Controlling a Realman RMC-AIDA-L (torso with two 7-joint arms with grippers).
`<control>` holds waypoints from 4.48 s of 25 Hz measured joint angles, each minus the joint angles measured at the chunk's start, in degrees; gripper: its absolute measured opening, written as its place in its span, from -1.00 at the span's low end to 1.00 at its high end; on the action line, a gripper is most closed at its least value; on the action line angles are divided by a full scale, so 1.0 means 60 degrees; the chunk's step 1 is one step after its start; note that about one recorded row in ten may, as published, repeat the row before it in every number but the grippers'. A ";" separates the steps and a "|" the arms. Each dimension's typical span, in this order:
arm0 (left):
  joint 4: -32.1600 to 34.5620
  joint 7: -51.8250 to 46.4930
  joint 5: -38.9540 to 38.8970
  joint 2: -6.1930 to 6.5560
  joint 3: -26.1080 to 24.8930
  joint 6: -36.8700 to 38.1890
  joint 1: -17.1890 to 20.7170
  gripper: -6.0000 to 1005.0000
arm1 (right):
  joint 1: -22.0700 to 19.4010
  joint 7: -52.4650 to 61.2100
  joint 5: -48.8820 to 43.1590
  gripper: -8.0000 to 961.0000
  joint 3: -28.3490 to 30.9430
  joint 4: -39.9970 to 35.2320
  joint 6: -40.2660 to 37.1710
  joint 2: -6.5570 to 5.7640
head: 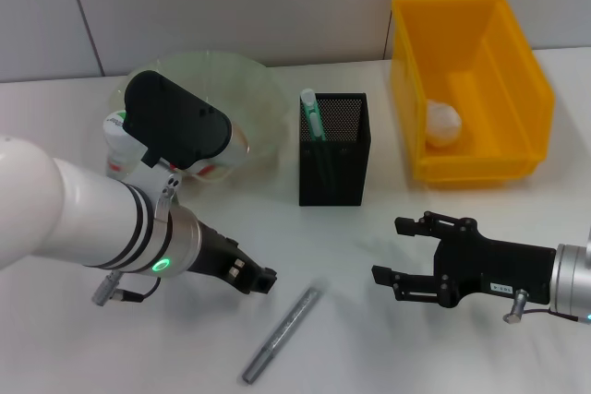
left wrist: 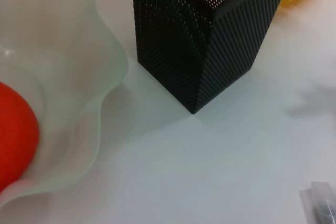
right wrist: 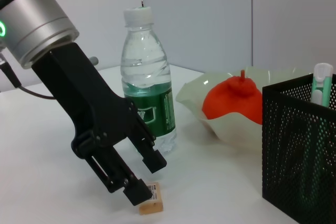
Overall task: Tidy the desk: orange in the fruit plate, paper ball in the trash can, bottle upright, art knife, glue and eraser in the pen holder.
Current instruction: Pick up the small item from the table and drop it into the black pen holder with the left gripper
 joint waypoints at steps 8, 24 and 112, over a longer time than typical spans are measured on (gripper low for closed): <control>-0.0166 0.0006 0.0001 0.0000 0.0005 -0.0286 -0.0029 0.28 | 0.0018 0.0001 0.0005 0.70 0.0002 0.0000 -0.0001 -0.0001; -0.0694 0.0075 -0.0342 0.0000 0.0033 -0.0729 -0.0095 0.28 | 0.0103 -0.0015 0.0008 0.70 0.0001 -0.0188 0.0126 -0.0003; 0.3069 0.0173 -0.0477 0.0024 0.0009 -0.2227 0.1031 -0.13 | 0.0101 -0.0093 0.0009 0.70 0.0032 -0.0386 0.0381 0.0000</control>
